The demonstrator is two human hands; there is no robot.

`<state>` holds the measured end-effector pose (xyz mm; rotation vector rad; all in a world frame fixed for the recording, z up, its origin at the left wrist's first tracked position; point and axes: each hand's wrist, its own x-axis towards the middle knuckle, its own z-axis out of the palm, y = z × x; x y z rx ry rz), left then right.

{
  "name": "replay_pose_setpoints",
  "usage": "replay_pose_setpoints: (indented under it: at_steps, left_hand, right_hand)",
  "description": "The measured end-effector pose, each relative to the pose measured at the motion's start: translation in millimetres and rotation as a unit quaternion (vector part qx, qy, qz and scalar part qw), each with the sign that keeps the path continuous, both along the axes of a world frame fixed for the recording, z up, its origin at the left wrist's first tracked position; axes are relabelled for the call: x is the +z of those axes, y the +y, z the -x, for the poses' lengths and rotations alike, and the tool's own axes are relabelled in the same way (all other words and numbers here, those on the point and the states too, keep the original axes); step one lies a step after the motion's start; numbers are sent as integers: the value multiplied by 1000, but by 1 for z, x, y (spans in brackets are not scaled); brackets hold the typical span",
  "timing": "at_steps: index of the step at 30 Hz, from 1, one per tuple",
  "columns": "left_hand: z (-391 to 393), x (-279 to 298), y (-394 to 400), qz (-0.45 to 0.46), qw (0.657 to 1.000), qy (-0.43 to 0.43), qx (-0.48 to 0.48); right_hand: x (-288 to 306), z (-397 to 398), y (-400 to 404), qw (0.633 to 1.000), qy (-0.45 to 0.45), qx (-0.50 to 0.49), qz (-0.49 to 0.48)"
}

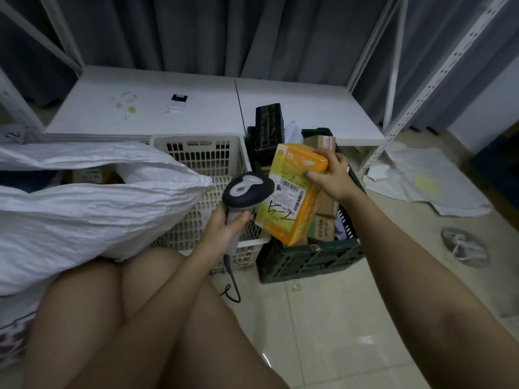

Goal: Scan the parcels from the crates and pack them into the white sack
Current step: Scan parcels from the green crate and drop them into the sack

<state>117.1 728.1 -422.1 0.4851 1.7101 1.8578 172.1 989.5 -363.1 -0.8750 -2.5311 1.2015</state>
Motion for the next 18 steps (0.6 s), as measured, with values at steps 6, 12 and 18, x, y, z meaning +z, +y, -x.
replay_pose_setpoints:
  at_steps: [6,12,18]
  left_hand:
    - [-24,14,0,20,997,62,-43]
    - [-32,21,-3,67,992,96,-53]
    - [-31,19,-2,94,988,111,-53]
  right_hand:
    - [-4,-4,5,1000,20,4,10]
    - [-4,-2,6,1000,14,17,8]
    - [-4,-4,7,1000,17,18,10]
